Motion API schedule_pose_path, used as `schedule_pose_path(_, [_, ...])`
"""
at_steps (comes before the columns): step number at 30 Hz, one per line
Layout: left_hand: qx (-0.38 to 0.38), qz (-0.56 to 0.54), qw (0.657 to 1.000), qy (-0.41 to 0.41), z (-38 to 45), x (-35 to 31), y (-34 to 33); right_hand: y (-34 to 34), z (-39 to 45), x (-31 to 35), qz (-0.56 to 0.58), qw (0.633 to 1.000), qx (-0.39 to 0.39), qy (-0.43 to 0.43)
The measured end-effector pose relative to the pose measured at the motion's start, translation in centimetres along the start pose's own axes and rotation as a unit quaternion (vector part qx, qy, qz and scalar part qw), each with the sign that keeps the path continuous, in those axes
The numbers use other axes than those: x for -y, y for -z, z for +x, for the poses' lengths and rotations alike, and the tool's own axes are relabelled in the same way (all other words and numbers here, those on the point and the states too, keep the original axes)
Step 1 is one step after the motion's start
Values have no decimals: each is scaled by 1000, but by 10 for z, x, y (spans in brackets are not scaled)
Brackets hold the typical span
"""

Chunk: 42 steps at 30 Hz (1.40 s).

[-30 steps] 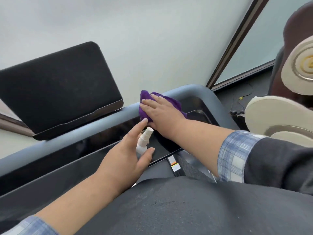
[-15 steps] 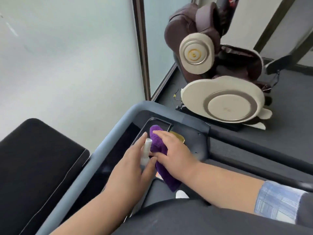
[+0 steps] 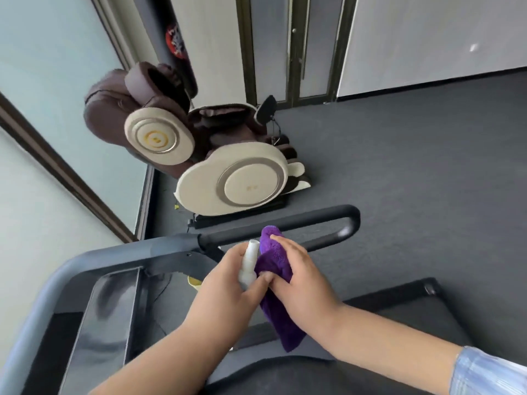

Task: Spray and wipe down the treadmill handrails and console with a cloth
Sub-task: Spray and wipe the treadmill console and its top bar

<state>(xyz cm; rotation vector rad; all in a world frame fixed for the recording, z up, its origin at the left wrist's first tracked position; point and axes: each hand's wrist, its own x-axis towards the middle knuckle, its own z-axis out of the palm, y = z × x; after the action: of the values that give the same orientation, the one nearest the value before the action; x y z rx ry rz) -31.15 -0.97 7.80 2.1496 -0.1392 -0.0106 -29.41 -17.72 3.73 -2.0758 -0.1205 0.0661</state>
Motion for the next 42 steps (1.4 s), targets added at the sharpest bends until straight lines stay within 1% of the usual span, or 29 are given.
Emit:
schedule_pose_path(4, [30, -5, 999, -27, 31, -41, -56, 68, 0, -31, -4, 999, -38, -3])
schedule_pose_path(8, [69, -29, 996, -44, 64, -87, -129, 152, -7, -69, -11, 999, -47, -17])
schedule_pose_path(10, [89, -37, 993, -72, 82, -112, -167, 197, -10, -91, -18, 998, -58, -19])
schedule_pose_path(12, [121, -37, 987, -103, 101, -136, -204, 239, -12, -113, -15, 997, -62, -43])
schedule_pose_path(15, [154, -29, 980, -121, 133, -168, -255, 291, -13, -144, -7, 994, -86, -68])
schedule_pose_path(18, [181, -43, 976, -115, 167, -193, -296, 328, -7, -170, 28, 989, -133, -66])
schedule_pose_path(21, [217, -69, 967, -113, 200, -215, -324, 354, 4, -194, 107, 974, -188, -59])
schedule_pose_path(24, [265, -90, 949, -146, 236, -233, -348, 377, 25, -217, 207, 949, -224, -77])
schedule_pose_path(25, [287, -98, 941, -152, 248, -237, -354, 384, 32, -223, 263, 932, -231, -97])
schedule_pose_path(27, [331, -108, 923, -163, 271, -247, -364, 399, 48, -235, 369, 883, -245, -153])
schedule_pose_path(28, [351, -114, 914, -166, 282, -253, -367, 408, 57, -240, 410, 861, -239, -184])
schedule_pose_path(30, [376, -118, 903, -170, 302, -263, -376, 426, 72, -250, 481, 825, -184, -234])
schedule_pose_path(32, [384, -111, 900, -176, 319, -269, -387, 438, 85, -258, 516, 813, -107, -248])
schedule_pose_path(33, [380, -106, 902, -174, 327, -270, -393, 440, 90, -262, 525, 809, -95, -245])
schedule_pose_path(34, [371, -100, 908, -168, 334, -270, -398, 442, 98, -269, 534, 805, -106, -238])
schedule_pose_path(35, [361, -91, 914, -163, 342, -269, -403, 445, 105, -275, 539, 800, -133, -227])
schedule_pose_path(37, [337, -67, 926, -154, 357, -267, -414, 454, 122, -290, 531, 795, -208, -207])
schedule_pose_path(39, [309, -49, 938, -146, 373, -263, -428, 470, 139, -307, 493, 798, -278, -206])
schedule_pose_path(40, [294, -45, 944, -142, 380, -261, -436, 478, 148, -316, 461, 810, -298, -207])
schedule_pose_path(42, [250, -41, 958, -134, 395, -258, -453, 496, 168, -331, 399, 846, -293, -197])
